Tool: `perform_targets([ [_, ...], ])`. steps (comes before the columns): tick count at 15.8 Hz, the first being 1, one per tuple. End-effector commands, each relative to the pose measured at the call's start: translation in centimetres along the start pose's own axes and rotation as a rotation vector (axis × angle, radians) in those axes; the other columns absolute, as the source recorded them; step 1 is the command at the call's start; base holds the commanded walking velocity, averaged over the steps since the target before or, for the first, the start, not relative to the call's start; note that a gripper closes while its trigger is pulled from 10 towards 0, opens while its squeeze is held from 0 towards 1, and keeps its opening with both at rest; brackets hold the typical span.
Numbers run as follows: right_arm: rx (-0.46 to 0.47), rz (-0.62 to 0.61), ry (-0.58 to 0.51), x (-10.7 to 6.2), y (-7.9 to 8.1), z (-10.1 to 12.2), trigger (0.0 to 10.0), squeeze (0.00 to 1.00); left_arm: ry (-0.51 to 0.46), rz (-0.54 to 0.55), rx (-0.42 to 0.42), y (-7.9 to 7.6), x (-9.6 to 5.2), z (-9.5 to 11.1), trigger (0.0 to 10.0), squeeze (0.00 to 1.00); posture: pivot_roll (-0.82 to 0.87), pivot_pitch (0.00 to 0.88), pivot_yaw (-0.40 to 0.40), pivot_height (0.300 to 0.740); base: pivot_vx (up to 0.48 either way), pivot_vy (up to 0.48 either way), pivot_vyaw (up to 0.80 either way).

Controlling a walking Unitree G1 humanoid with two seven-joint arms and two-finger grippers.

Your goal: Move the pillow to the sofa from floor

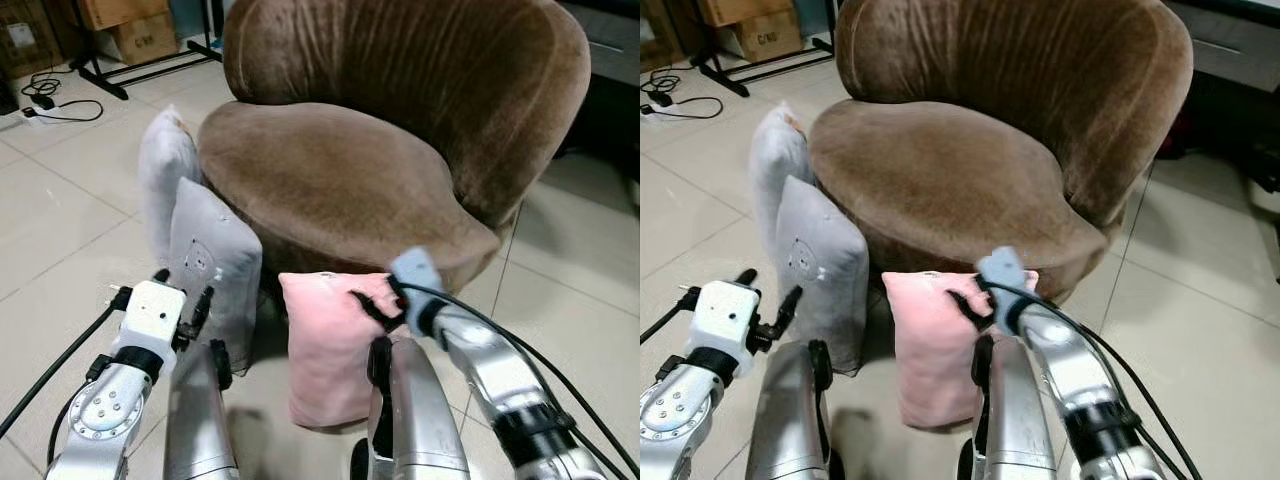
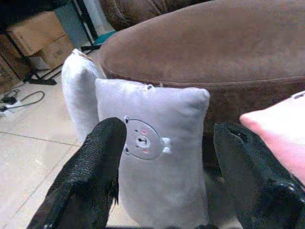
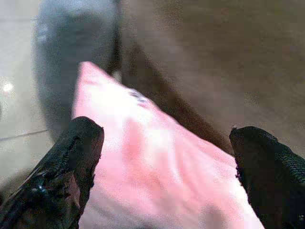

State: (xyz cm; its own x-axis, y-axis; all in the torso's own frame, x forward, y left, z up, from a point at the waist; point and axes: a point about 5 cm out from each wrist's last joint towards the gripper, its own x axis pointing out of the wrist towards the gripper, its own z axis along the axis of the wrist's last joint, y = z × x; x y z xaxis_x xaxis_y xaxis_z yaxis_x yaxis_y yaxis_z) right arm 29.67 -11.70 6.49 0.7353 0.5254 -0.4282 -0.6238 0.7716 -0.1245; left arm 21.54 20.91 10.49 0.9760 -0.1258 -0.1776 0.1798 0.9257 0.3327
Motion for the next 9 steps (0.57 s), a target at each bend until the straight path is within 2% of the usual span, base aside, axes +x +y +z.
perform_targets([
  [1, -0.071, 0.044, 0.050, 0.5, -0.1, -0.3, 10.0, 1.00, -0.023, -0.060, 0.006, -0.3, -0.1, 0.7, 10.0, 0.00, -0.02, 0.000, -0.082, 0.421, 0.000, 0.000, 0.00],
  [3, -0.135, 0.091, 0.155, 2.2, -0.2, -0.6, 10.0, 1.00, -0.026, -0.151, 0.026, -0.4, -0.1, 1.0, 10.0, 0.00, -0.02, 0.000, -0.073, 0.421, 0.000, 0.000, 0.00],
  [4, -0.150, 0.090, 0.171, 2.5, -0.3, -0.5, 10.0, 1.00, -0.028, -0.163, 0.030, -0.3, -0.1, 1.1, 10.0, 0.00, -0.03, 0.000, -0.058, 0.421, 0.000, 0.000, 0.00],
  [5, -0.189, 0.033, 0.198, 3.6, -0.6, 0.1, 10.0, 1.00, -0.033, -0.211, 0.043, -0.3, 0.1, 1.4, 10.0, 0.00, -0.03, 0.000, -0.053, 0.421, 0.000, 0.000, 0.00],
  [7, -0.253, -0.044, 0.212, 4.5, -1.1, 1.1, 10.0, 1.00, -0.048, -0.270, 0.057, -0.5, 0.4, 1.9, 10.0, 0.00, -0.03, 0.009, -0.051, 0.421, 0.000, 0.000, 0.00],
  [8, -0.274, -0.048, 0.231, 4.8, -1.0, 1.1, 10.0, 0.00, -0.059, -0.306, 0.069, -0.7, 0.7, 2.3, 10.0, 0.00, -0.03, 0.033, -0.054, 0.421, 0.000, 0.000, 0.00],
  [9, -0.287, -0.053, 0.251, 5.0, -1.0, 0.8, 10.0, 0.00, -0.069, -0.348, 0.077, -1.0, 1.0, 2.7, 10.0, 0.00, -0.02, 0.049, -0.054, 0.421, 0.000, 0.000, 0.00],
])
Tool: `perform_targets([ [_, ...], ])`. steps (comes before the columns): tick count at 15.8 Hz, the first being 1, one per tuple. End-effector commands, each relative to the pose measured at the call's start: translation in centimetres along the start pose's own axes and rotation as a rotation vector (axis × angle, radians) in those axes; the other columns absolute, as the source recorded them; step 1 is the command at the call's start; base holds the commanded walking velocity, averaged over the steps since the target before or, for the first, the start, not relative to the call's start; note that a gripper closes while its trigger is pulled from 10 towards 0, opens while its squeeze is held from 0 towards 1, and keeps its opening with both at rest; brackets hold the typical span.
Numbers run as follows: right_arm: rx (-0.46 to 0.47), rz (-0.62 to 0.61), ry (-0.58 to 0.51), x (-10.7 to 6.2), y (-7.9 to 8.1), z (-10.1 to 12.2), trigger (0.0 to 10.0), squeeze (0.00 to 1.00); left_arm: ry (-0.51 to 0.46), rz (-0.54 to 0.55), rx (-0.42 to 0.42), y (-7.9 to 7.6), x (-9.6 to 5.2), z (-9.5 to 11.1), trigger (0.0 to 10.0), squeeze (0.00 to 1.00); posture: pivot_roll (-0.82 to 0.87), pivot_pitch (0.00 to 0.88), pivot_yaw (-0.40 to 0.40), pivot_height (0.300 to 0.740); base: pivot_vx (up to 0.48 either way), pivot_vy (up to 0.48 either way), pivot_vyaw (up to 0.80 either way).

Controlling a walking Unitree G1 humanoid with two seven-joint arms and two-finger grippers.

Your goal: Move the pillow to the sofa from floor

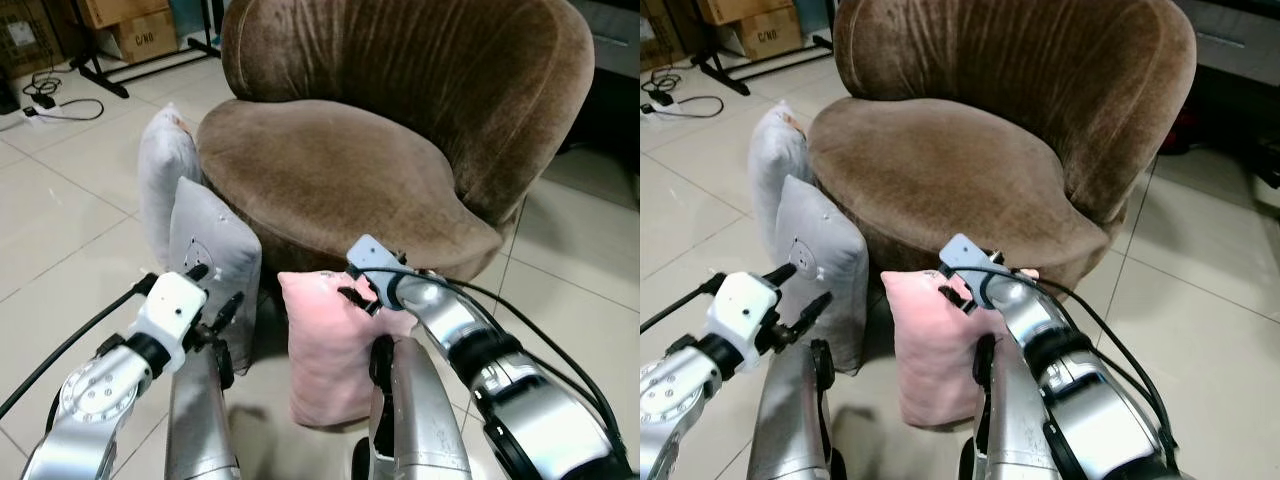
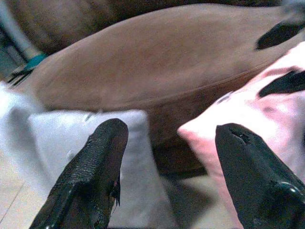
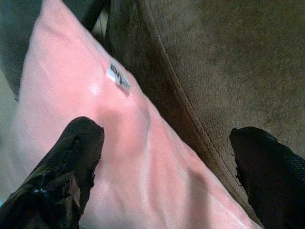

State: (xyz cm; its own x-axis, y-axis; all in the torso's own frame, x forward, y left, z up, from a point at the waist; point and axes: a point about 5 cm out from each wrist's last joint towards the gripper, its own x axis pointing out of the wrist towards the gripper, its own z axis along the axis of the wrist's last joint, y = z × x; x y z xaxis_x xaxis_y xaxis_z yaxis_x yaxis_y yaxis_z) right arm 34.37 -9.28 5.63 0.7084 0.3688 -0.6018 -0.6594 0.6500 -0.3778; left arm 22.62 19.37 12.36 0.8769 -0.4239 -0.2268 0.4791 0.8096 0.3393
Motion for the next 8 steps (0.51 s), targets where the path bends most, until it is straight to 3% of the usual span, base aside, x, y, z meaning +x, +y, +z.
perform_targets([
  [1, -0.030, -0.003, 0.034, 0.1, 0.3, -0.8, 10.0, 0.00, -0.015, -0.049, 0.006, -0.5, 0.4, 0.5, 10.0, 0.00, -0.02, 0.058, -0.050, 0.421, 0.000, 0.000, 0.00],
  [3, -0.116, -0.015, 0.090, 0.4, 1.2, -1.7, 10.0, 0.00, -0.028, -0.107, 0.014, -1.1, 1.0, 1.0, 10.0, 0.00, -0.01, 0.091, -0.048, 0.421, 0.000, 0.000, 0.00],
  [5, -0.082, -0.052, 0.099, 0.7, 2.1, -1.9, 10.0, 0.00, -0.033, -0.133, 0.021, -1.5, 0.9, 1.6, 10.0, 0.00, 0.03, 0.145, -0.056, 0.421, 0.000, 0.000, 0.00],
  [8, -0.028, -0.182, 0.034, 0.9, 1.7, -0.7, 10.0, 0.00, -0.012, -0.133, 0.024, -1.4, -0.1, 1.7, 10.0, 0.00, 0.03, 0.202, -0.060, 0.421, 0.000, 0.000, 0.00],
])
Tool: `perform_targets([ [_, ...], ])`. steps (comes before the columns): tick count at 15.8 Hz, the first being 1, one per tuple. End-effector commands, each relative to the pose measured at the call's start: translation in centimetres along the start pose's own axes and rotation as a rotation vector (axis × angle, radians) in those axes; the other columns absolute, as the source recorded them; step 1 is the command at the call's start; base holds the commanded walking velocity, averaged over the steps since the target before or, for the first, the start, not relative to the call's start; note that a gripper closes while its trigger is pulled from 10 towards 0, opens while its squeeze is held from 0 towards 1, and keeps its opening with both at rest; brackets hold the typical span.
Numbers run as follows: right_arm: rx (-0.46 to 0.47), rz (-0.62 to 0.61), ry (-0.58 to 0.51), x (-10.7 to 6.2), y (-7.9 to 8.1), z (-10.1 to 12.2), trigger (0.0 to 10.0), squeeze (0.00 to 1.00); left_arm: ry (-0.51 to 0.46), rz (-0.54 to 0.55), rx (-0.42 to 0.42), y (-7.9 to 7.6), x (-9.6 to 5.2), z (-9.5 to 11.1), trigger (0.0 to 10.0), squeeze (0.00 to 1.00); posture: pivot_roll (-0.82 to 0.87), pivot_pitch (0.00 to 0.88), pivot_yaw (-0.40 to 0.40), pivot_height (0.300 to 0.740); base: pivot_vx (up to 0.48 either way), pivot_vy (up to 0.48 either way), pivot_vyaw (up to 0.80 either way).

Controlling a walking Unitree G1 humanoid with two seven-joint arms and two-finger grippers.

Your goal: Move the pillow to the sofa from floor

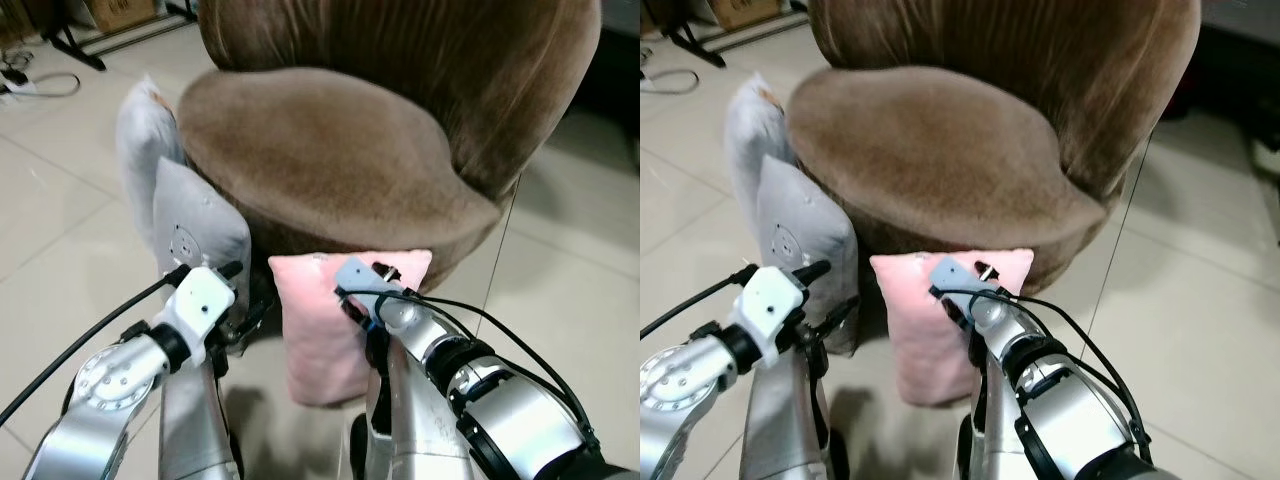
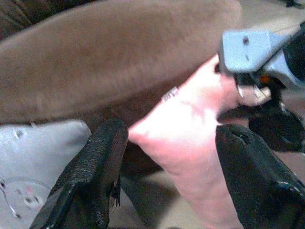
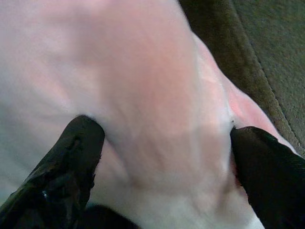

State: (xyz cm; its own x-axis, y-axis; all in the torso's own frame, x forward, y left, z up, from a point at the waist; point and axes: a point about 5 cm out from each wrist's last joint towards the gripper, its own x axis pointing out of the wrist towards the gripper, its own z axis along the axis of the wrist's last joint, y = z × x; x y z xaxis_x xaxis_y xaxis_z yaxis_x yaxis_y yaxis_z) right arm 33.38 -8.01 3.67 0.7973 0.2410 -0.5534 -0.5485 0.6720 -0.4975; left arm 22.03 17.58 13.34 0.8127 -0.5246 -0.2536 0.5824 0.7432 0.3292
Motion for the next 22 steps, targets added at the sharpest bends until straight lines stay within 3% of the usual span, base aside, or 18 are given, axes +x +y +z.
perform_targets([
  [1, 0.050, -0.037, -0.035, 0.1, -0.7, 0.8, 10.0, 0.00, 0.010, -0.005, -0.001, 0.0, -0.5, 0.0, 10.0, 0.00, 0.03, 0.214, -0.062, 0.421, 0.000, 0.000, 0.00],
  [8, 0.012, -0.005, -0.072, 0.2, 0.1, 1.8, 10.0, 0.00, 0.020, 0.001, -0.042, -1.6, -1.4, 0.5, 10.0, 0.00, 0.00, 0.264, -0.096, 0.421, 0.000, 0.000, 0.00],
  [9, 0.020, 0.013, -0.068, 0.2, 0.4, 1.9, 0.5, 0.00, 0.026, 0.007, -0.043, -1.6, -1.6, 0.4, 10.0, 0.00, 0.01, 0.262, -0.098, 0.421, 0.000, 0.000, 0.00],
  [10, 0.041, 0.023, -0.068, 0.2, 0.7, 2.0, 0.0, 0.00, 0.031, 0.011, -0.044, -1.6, -1.8, 0.4, 10.0, 0.00, 0.01, 0.261, -0.105, 0.421, 0.000, 0.000, 0.00],
  [17, 0.015, 0.054, -0.064, 0.2, 1.6, 2.0, 0.0, 0.00, 0.074, -0.061, -0.064, -2.7, -2.1, 0.0, 10.0, 0.00, 0.01, 0.240, -0.097, 0.421, 0.000, 0.000, 0.00],
  [22, 0.014, 0.055, -0.063, 0.2, 1.6, 1.9, 0.0, 0.00, 0.084, -0.071, -0.057, -2.6, -2.0, -0.1, 10.0, 0.00, 0.01, 0.232, -0.092, 0.421, 0.000, 0.000, 0.00],
])
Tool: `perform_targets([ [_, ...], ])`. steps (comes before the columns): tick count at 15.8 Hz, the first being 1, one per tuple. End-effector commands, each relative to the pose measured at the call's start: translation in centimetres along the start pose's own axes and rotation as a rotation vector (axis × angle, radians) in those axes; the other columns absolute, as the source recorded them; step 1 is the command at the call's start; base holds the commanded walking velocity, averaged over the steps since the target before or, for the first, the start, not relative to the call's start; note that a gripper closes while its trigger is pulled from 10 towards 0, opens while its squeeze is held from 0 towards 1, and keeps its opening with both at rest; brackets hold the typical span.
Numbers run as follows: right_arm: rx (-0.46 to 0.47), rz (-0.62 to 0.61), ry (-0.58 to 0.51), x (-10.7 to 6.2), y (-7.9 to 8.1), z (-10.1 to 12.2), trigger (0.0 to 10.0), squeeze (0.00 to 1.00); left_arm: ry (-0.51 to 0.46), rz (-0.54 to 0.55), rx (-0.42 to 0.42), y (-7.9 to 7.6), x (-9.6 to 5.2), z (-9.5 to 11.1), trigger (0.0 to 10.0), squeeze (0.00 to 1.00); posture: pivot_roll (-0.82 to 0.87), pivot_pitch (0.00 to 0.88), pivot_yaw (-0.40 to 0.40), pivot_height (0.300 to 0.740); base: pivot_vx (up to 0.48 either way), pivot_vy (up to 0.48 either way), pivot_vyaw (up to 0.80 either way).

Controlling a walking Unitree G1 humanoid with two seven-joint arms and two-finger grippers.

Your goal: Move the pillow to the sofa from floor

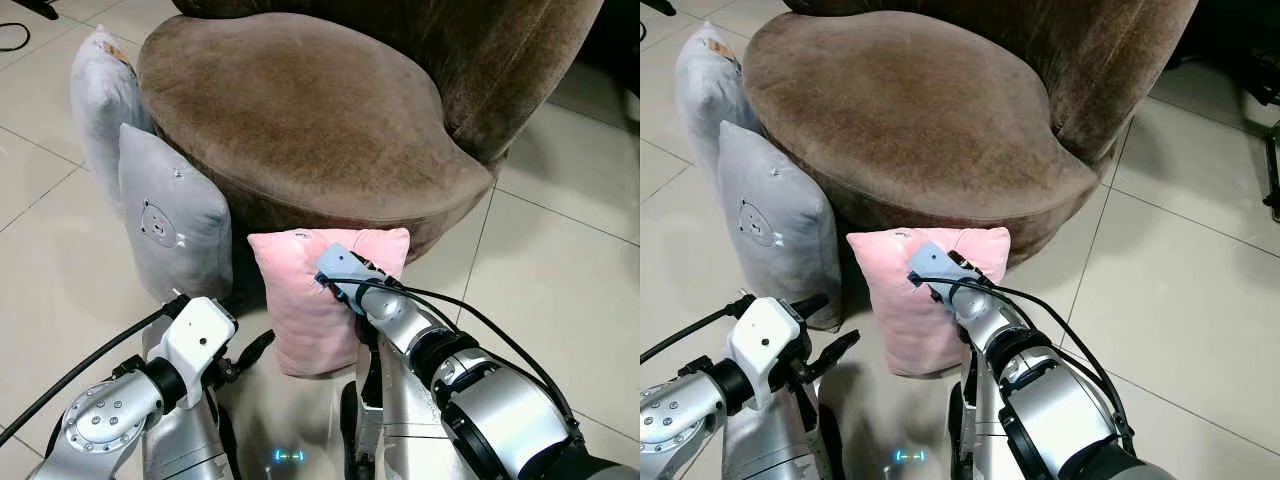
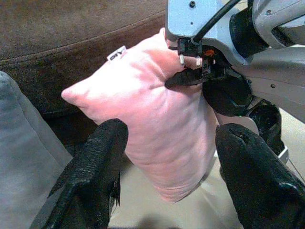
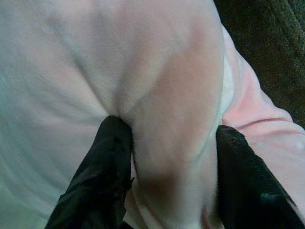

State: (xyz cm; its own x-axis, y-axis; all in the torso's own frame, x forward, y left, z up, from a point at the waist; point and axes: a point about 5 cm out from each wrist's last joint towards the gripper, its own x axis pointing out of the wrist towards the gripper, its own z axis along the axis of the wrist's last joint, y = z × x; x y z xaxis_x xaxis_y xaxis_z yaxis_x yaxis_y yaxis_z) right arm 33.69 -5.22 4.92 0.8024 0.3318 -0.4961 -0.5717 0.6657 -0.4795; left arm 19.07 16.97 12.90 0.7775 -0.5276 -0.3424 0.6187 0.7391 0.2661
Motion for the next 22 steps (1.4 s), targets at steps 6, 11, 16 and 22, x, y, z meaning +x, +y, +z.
perform_targets([
  [6, 0.002, 0.038, 0.033, -0.1, 0.7, -0.8, 0.0, 0.00, 0.008, -0.027, 0.001, -0.1, 0.0, 0.0, 10.0, 0.00, 0.01, 0.227, -0.089, 0.421, 0.000, 0.000, 0.00],
  [11, 0.026, 0.109, -0.002, -0.2, 1.9, -0.7, 0.0, 0.00, 0.008, -0.021, 0.003, -0.1, 0.2, -0.2, 10.0, 0.00, 0.01, 0.183, -0.097, 0.421, 0.000, 0.000, 0.00],
  [16, 0.034, 0.164, -0.049, -0.6, 3.5, -1.6, 0.0, 0.00, 0.021, 0.054, 0.000, 0.7, -0.2, -0.9, 10.0, 0.00, 0.01, 0.113, -0.094, 0.421, 0.000, 0.000, 0.00],
  [22, 0.219, 0.086, -0.407, -1.4, 1.0, 1.8, 0.0, 0.00, -0.025, 0.190, 0.017, 1.8, -0.1, -1.0, 10.0, 0.00, 0.00, 0.000, -0.062, 0.421, 0.000, 0.000, 0.00],
])
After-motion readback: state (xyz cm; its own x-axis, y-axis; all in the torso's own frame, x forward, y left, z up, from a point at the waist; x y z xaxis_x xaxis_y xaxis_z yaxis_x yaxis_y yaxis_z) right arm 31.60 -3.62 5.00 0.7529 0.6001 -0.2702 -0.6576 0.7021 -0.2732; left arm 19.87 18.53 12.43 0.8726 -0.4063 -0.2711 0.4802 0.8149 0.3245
